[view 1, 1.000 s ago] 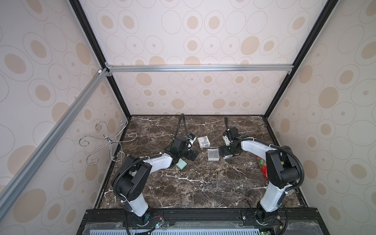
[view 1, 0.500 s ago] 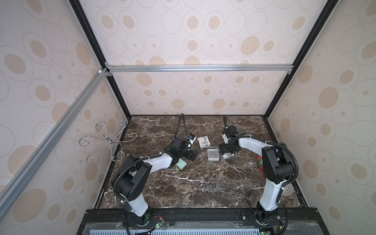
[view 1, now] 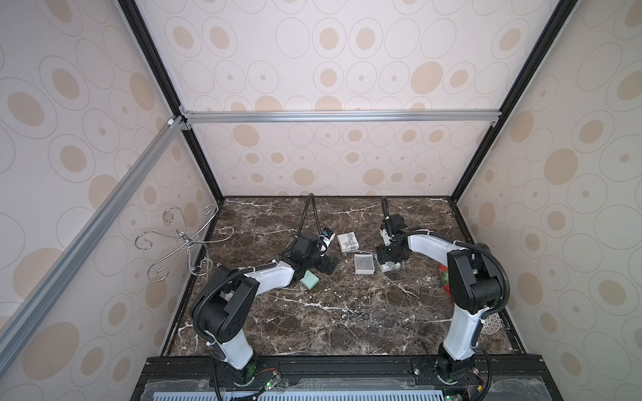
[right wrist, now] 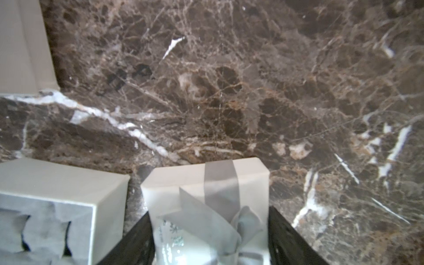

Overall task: Take the rings out of the lift-off lid box
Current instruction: Pick up the lid from the center of the board, then close the lid on the jewelry box.

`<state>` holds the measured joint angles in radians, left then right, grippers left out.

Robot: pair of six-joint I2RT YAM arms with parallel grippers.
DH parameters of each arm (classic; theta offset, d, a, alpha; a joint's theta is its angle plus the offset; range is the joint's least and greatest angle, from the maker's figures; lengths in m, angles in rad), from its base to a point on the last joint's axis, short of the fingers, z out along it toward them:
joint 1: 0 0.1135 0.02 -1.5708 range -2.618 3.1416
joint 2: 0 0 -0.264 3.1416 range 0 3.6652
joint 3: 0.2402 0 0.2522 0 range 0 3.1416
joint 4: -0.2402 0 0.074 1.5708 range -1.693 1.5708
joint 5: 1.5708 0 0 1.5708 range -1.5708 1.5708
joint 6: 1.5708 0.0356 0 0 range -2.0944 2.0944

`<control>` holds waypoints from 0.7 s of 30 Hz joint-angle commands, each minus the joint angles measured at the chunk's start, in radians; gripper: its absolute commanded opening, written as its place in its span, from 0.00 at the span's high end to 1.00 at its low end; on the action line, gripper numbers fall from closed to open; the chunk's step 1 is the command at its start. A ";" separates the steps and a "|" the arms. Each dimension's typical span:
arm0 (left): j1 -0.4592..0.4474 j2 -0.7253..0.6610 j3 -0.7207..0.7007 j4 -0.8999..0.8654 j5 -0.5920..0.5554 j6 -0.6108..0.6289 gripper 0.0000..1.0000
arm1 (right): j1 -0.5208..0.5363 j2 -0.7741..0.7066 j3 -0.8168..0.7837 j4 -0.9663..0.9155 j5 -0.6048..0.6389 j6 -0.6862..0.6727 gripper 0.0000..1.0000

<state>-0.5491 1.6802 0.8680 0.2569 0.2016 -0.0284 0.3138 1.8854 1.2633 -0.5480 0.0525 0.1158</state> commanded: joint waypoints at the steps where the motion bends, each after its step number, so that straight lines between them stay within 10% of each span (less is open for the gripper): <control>1: 0.008 -0.005 0.011 0.018 0.015 0.025 0.00 | -0.004 -0.067 0.005 -0.075 0.001 0.058 0.28; 21: 0.008 0.009 -0.019 0.111 0.057 -0.013 0.00 | 0.166 -0.236 -0.047 -0.052 0.045 0.377 0.30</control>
<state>-0.5476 1.6802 0.8593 0.3309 0.2386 -0.0311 0.4660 1.6382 1.2114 -0.6125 0.0635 0.4206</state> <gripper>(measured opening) 0.998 0.704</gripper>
